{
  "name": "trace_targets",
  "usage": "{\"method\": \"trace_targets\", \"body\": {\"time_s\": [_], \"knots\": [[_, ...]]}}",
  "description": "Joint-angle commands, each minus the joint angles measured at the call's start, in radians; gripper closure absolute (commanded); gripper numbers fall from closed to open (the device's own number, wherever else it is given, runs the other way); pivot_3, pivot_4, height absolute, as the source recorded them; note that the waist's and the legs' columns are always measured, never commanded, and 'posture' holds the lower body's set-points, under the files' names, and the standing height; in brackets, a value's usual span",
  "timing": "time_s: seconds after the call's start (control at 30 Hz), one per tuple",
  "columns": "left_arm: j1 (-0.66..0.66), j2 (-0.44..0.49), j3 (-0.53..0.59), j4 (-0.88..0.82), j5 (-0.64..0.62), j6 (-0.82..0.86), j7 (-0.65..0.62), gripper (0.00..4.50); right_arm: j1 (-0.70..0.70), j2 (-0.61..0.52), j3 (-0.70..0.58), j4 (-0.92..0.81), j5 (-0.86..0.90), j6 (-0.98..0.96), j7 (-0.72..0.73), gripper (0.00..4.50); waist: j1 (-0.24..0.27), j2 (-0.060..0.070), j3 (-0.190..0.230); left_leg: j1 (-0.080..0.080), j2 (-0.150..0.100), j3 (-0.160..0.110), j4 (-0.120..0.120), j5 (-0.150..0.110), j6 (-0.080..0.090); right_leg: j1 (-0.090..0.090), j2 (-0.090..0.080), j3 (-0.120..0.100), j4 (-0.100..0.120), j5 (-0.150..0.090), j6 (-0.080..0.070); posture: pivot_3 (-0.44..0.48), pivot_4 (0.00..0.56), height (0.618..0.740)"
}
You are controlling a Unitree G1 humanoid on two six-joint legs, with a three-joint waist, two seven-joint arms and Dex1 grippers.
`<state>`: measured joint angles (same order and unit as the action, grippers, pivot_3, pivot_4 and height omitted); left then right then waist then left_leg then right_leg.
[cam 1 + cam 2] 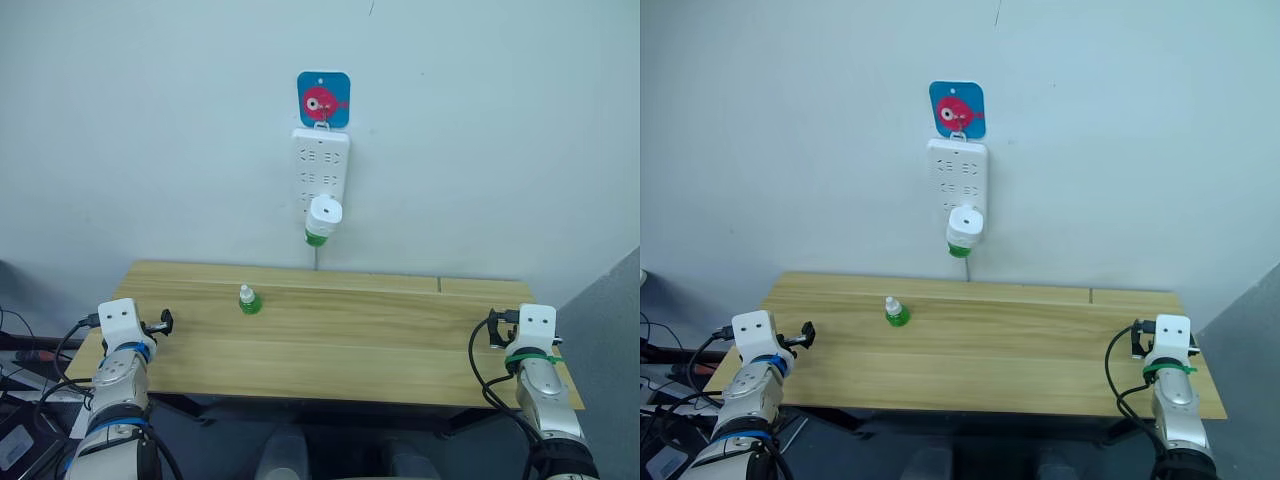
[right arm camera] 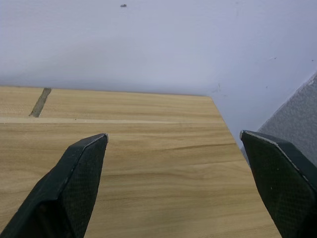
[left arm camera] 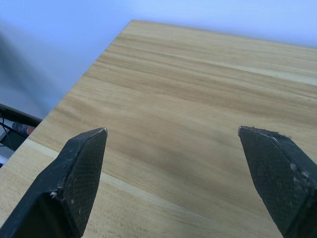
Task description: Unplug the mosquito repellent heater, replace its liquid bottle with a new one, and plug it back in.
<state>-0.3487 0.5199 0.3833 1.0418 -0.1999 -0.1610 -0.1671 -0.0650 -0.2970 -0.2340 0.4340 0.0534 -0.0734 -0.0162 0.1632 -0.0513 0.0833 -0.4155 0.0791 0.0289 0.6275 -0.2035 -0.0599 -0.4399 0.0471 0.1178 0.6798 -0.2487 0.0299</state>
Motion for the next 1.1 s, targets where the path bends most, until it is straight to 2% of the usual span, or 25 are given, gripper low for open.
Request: {"method": "trace_targets", "body": {"time_s": [0.03, 0.17, 0.33, 0.67, 0.73, 0.87, 0.97, 1.1], "knots": [[-0.019, 0.007, 0.008, 0.001, -0.001, -0.018, 0.013, 0.00, -0.008, -0.013, -0.017, -0.044, 0.000, -0.009, -0.001, 0.03, 0.000, 0.000, -0.001, 0.000, 0.000, 0.000, 0.000, 0.000, 0.000, 0.000, 0.000, 0.000, 0.000, 0.000, 0.000, 0.382, 0.076, 0.740], [-0.029, 0.008, 0.003, -0.004, 0.002, -0.019, 0.016, 0.00, 0.004, 0.002, -0.027, -0.080, 0.012, 0.009, -0.019, 0.03, 0.000, 0.001, -0.001, 0.000, 0.000, 0.000, 0.000, 0.000, 0.000, 0.000, 0.000, 0.000, 0.000, -0.003, -0.005, 0.383, 0.094, 0.740], [-0.030, 0.016, 0.002, -0.005, 0.004, -0.029, 0.012, 0.00, 0.021, 0.004, -0.012, -0.119, 0.003, 0.020, -0.009, 0.03, 0.000, 0.001, -0.001, 0.000, 0.000, 0.000, 0.000, 0.000, 0.000, 0.000, 0.000, 0.000, 0.000, -0.003, -0.005, 0.370, 0.084, 0.740], [0.008, 0.023, 0.024, -0.061, -0.022, -0.029, -0.017, 0.00, 0.036, 0.039, 0.000, -0.197, 0.021, 0.044, 0.018, 0.03, -0.005, 0.006, 0.004, 0.001, 0.000, 0.000, 0.000, 0.000, 0.000, 0.000, 0.000, 0.000, 0.000, -0.004, -0.006, 0.367, 0.130, 0.740], [0.040, 0.041, 0.028, -0.132, -0.033, -0.009, -0.059, 0.00, 0.039, 0.050, 0.003, -0.251, 0.031, 0.074, 0.026, 0.03, -0.006, 0.008, 0.008, 0.001, 0.001, 0.000, 0.000, 0.000, 0.000, 0.000, 0.000, 0.000, 0.000, -0.004, -0.007, 0.374, 0.152, 0.740], [0.082, 0.091, 0.043, -0.288, -0.078, 0.062, -0.156, 0.00, 0.041, 0.064, 0.024, -0.392, 0.056, 0.154, 0.064, 0.03, -0.008, 0.009, 0.021, 0.001, 0.002, -0.001, 0.000, 0.000, 0.000, 0.000, 0.000, -0.001, 0.002, -0.005, -0.008, 0.372, 0.162, 0.740], [0.090, 0.117, 0.041, -0.462, -0.180, 0.177, -0.316, 0.00, 0.041, 0.055, 0.070, -0.552, 0.100, 0.247, 0.135, 0.03, -0.010, 0.013, 0.037, 0.000, 0.002, -0.002, 0.000, 0.000, 0.000, 0.000, 0.000, -0.001, 0.002, -0.005, -0.008, 0.371, 0.174, 0.740], [0.050, 0.152, -0.037, -0.683, -0.259, 0.339, -0.510, 0.00, 0.024, 0.040, 0.131, -0.736, 0.174, 0.394, 0.221, 0.03, -0.005, 0.016, 0.054, 0.000, 0.001, -0.003, 0.001, 0.000, 0.000, 0.001, 0.000, -0.002, 0.001, -0.005, -0.008, 0.389, 0.190, 0.740]]}}
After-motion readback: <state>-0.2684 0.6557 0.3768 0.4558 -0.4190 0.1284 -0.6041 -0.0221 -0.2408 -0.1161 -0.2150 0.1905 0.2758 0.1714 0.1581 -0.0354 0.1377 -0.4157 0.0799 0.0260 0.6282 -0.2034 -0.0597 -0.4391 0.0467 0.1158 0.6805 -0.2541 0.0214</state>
